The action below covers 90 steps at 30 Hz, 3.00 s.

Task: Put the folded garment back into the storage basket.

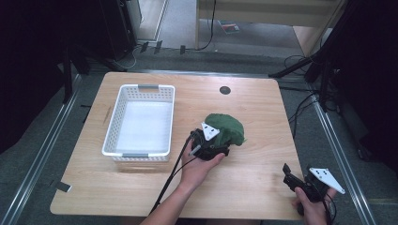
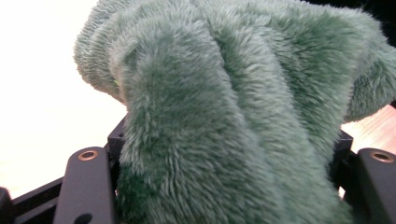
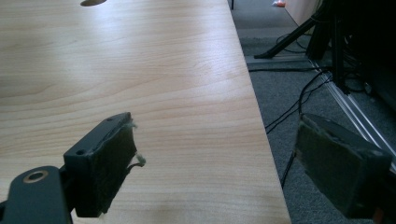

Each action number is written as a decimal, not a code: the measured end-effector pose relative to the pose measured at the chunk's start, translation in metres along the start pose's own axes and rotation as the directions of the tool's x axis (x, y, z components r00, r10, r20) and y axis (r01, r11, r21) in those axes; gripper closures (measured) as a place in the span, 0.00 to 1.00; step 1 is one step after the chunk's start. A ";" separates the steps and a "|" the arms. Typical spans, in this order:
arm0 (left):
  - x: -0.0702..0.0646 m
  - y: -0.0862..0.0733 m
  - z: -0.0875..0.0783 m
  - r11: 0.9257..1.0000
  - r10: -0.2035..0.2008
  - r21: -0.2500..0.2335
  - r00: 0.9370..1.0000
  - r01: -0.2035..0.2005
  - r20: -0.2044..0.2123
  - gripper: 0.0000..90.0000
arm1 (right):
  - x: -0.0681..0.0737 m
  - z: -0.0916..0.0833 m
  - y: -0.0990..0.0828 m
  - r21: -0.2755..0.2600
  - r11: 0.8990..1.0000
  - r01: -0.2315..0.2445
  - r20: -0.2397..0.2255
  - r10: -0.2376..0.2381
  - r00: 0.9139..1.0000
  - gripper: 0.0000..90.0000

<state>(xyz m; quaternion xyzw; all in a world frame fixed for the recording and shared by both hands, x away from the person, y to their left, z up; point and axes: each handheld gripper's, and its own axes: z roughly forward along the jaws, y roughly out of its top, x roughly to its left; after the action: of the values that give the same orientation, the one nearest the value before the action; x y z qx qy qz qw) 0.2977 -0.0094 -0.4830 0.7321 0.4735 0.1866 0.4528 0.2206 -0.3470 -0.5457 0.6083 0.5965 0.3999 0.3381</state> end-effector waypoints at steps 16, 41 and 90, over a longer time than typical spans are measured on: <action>0.030 0.018 -0.028 0.996 -0.046 -0.074 0.999 0.044 -0.026 0.34 | 0.000 0.000 0.000 0.003 1.000 -0.002 0.001 0.002 1.000 0.15; 0.091 0.028 -0.061 0.985 -0.124 -0.138 0.984 0.107 -0.125 0.34 | 0.000 0.000 0.000 0.003 1.000 -0.002 0.002 0.002 1.000 0.15; 0.205 0.015 -0.056 0.975 -0.218 -0.135 0.887 0.178 -0.407 0.33 | 0.001 0.000 0.000 0.005 1.000 0.002 0.006 -0.002 1.000 0.15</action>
<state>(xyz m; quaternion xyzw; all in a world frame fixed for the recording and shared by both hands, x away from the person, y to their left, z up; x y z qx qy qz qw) 0.3648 0.1928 -0.4731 0.6006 0.6225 0.3142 0.3912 0.2211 -0.3464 -0.5457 0.6097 0.5972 0.3962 0.3385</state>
